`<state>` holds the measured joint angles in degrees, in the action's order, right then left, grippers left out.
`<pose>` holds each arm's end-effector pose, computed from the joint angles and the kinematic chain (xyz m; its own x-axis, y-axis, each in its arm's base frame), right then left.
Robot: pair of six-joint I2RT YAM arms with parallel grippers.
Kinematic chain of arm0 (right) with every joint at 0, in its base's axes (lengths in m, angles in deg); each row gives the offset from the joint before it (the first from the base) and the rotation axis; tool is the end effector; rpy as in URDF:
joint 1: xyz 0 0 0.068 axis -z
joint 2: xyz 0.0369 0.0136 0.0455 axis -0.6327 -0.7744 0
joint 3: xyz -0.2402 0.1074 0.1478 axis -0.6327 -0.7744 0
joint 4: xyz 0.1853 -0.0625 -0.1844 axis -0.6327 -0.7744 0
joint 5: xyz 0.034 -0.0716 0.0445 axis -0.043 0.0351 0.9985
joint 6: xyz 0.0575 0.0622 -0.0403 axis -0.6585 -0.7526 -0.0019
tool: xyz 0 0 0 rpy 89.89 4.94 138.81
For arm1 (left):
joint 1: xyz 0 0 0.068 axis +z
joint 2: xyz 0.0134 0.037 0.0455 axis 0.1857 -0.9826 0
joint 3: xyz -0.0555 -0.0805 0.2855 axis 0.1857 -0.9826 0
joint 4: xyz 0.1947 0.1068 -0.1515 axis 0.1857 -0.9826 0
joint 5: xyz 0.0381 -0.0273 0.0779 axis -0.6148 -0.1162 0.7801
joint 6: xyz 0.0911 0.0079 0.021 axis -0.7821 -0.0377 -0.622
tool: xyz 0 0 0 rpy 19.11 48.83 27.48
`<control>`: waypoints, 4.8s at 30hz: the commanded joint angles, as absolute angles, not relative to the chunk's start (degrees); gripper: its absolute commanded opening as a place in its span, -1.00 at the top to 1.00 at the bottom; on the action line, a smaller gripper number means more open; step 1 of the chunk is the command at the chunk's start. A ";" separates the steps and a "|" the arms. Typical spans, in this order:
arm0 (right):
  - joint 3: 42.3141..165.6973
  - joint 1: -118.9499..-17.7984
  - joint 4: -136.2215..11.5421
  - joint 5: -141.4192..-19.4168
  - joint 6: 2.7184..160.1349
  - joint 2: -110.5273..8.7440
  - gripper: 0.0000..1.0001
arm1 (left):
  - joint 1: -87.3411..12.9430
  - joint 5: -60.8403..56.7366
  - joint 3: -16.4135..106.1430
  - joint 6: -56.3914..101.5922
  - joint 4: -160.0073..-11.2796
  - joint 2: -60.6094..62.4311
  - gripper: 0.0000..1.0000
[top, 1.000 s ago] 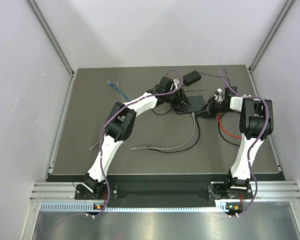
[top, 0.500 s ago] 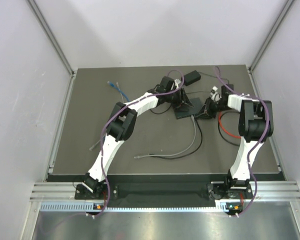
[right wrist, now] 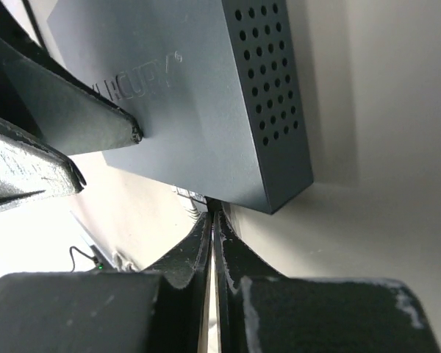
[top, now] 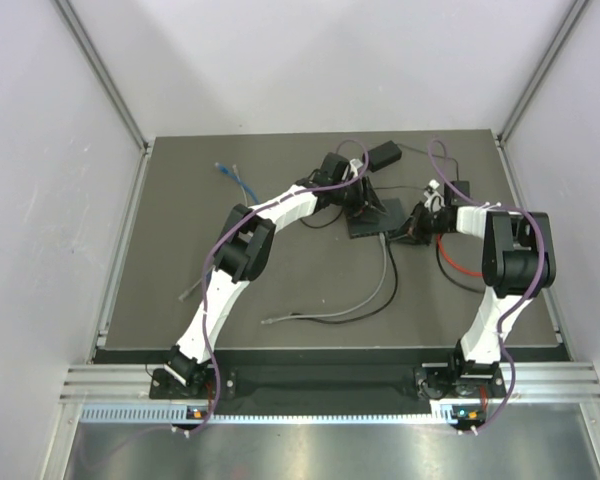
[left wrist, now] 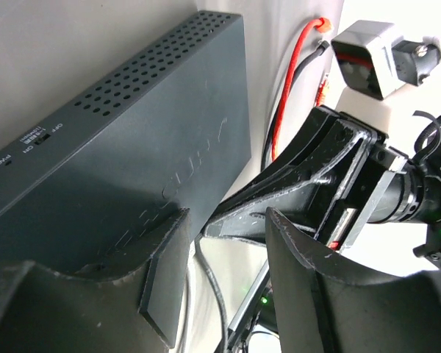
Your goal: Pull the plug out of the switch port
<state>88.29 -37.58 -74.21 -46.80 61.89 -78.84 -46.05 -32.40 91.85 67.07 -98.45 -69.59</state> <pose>0.3936 0.0443 0.1183 -0.9173 0.3605 -0.1690 0.1287 0.6701 0.7310 0.4812 -0.4061 0.1327 -0.9872 -0.0945 -0.1285 0.0666 0.4878 -0.8704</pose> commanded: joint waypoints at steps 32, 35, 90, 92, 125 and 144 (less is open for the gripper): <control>86.99 -38.81 -64.11 -48.95 55.29 -81.69 0.50 | -45.94 -30.97 91.88 64.28 -103.83 -73.80 -0.02; 87.78 -38.81 -65.78 -50.96 54.58 -82.22 0.53 | -46.03 -30.88 91.79 64.37 -103.83 -73.80 -0.02; 78.47 -37.67 -37.50 -38.58 34.11 -86.70 0.49 | -41.55 -25.96 82.21 54.61 -111.39 -61.14 -0.04; 78.47 -37.67 -37.05 -39.28 32.61 -86.79 0.49 | -41.55 -26.31 81.77 54.96 -111.21 -61.84 -0.04; 87.52 -41.62 -52.50 -41.03 43.94 -89.43 0.59 | -42.87 -29.74 83.44 56.64 -112.80 -66.94 -0.04; 95.61 -39.69 -78.61 -38.49 57.73 -91.01 1.00 | -42.60 -29.65 87.56 57.95 -112.18 -69.22 -0.04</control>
<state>95.53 -39.85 -67.26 -38.10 50.83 -89.44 -44.00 -35.20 86.10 58.70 -110.58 -65.11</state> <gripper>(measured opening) 0.132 0.516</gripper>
